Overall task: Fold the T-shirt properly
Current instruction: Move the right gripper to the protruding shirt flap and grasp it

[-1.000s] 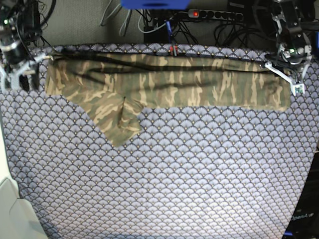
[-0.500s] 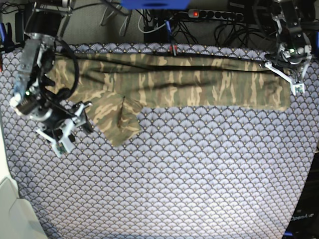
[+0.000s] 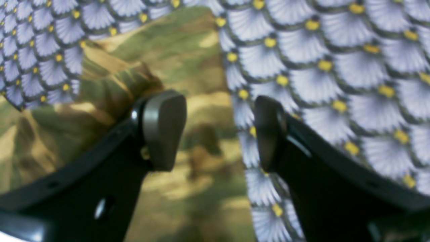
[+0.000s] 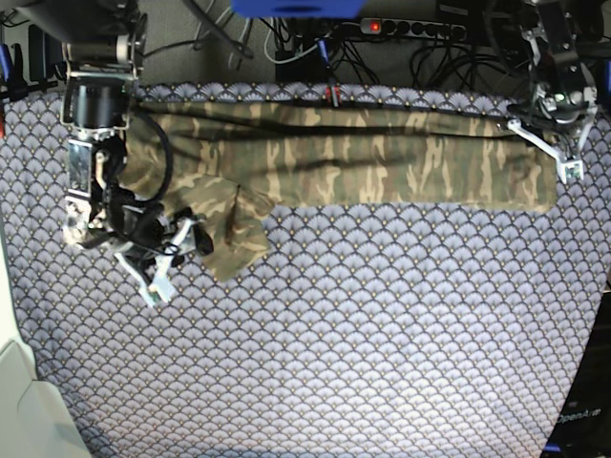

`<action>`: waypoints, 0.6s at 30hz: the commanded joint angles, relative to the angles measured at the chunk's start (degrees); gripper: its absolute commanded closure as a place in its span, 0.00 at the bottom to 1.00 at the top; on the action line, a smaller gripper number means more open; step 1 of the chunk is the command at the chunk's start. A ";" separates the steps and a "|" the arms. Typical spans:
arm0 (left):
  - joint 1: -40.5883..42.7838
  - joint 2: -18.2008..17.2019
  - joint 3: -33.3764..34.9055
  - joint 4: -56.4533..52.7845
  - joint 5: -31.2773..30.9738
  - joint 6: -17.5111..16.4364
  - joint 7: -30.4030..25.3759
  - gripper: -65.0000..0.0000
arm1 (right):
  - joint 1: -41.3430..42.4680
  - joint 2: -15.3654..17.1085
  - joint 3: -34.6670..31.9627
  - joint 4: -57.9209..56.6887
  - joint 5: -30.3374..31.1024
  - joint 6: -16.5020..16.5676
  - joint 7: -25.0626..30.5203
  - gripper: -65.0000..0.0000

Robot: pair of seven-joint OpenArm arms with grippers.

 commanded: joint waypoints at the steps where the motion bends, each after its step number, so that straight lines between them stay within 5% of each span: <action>1: -0.41 -0.84 -0.27 1.08 0.66 0.15 -0.47 0.65 | 2.06 0.38 0.16 -0.24 0.61 0.23 1.51 0.43; 13: -3.93 -0.84 -0.27 1.08 0.75 0.15 2.78 0.65 | 2.94 -1.47 -0.28 -4.28 0.61 0.23 1.86 0.44; 18: -4.63 -0.84 -0.27 1.08 0.75 0.15 2.78 0.65 | 0.65 -1.65 -0.28 -4.19 0.61 0.23 2.04 0.57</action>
